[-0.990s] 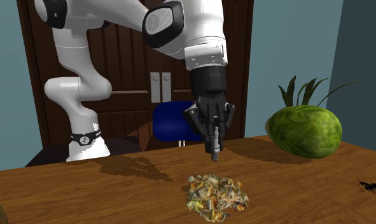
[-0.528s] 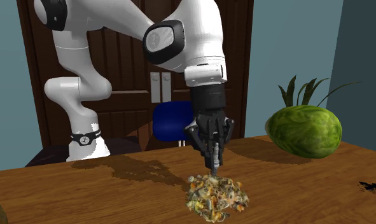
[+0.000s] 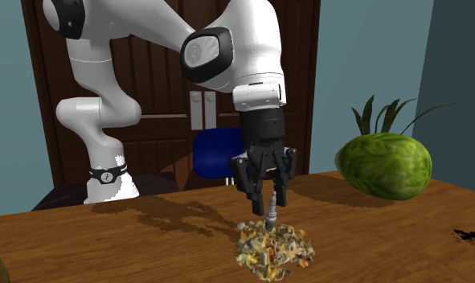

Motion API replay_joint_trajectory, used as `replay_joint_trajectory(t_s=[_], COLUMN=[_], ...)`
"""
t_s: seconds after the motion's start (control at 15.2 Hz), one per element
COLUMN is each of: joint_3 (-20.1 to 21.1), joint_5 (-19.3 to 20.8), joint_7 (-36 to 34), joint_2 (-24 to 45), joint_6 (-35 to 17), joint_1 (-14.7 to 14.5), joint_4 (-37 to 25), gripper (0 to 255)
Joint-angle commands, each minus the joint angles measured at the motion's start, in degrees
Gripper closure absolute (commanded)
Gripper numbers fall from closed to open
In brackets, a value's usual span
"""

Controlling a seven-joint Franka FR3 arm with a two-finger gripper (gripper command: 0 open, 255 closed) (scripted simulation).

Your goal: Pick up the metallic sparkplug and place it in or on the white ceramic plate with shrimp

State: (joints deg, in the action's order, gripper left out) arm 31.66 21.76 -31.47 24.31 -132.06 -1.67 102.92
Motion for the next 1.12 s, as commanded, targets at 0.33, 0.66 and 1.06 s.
replay_joint_trajectory(t_s=[0.33,0.66,1.06], joint_3=[0.6,1.9,1.9], joint_5=[-1.0,-3.6,-3.6], joint_7=[0.6,2.2,2.2], joint_2=[-1.3,-4.8,-4.8], joint_6=[1.2,4.8,4.8], joint_1=[0.4,1.4,1.4], joint_4=[-0.1,-0.8,-0.8], gripper=[0,0,0])
